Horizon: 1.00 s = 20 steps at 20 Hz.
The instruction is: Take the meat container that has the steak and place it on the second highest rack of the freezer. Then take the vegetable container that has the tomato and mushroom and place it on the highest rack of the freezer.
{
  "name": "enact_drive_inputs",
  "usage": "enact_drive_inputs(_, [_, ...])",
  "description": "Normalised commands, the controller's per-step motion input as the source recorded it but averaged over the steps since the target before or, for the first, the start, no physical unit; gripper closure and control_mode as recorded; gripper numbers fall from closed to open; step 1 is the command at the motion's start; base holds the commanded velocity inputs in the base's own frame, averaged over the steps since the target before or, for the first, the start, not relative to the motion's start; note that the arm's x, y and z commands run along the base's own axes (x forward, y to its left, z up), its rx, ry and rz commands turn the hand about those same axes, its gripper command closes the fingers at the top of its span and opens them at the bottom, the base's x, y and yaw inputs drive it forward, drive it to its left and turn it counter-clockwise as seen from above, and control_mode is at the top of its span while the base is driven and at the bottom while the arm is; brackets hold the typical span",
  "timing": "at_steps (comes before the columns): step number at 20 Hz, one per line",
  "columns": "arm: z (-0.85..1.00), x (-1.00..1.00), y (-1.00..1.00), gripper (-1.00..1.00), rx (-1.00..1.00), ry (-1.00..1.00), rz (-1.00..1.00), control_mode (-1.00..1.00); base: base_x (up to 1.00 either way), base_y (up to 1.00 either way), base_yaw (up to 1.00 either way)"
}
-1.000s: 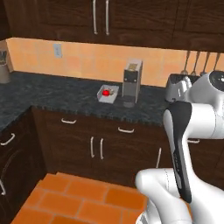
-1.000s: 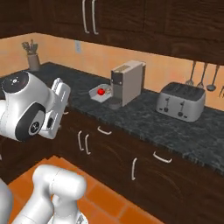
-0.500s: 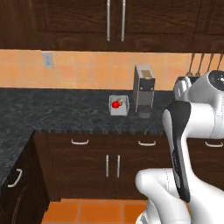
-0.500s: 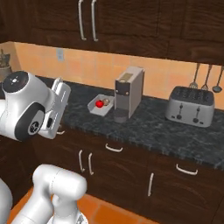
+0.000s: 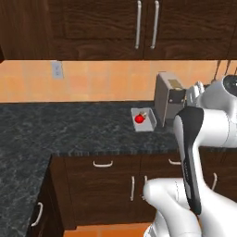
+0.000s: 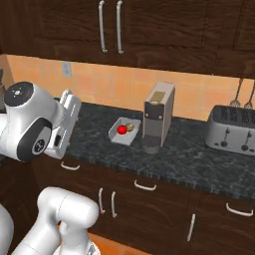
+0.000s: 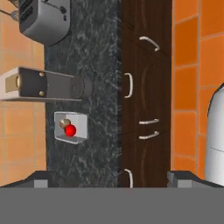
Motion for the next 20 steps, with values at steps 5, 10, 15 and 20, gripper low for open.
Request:
enact_drive_inputs(5, [0.00, 0.00, 0.00, -1.00, 0.00, 0.00, 0.00, 1.00, 0.62, 0.20, -0.10])
enact_drive_inputs(10, [0.00, 0.00, 0.00, -1.00, 0.00, 0.00, 0.00, 1.00, 0.40, 0.32, -0.28])
enact_drive_inputs(15, [0.00, 0.00, 0.00, -1.00, 0.00, 0.00, 0.00, 1.00, 0.37, 0.57, -0.21])
enact_drive_inputs(20, [0.00, 0.00, 0.00, -1.00, 0.00, 0.00, 0.00, 1.00, 0.54, 0.30, -0.01])
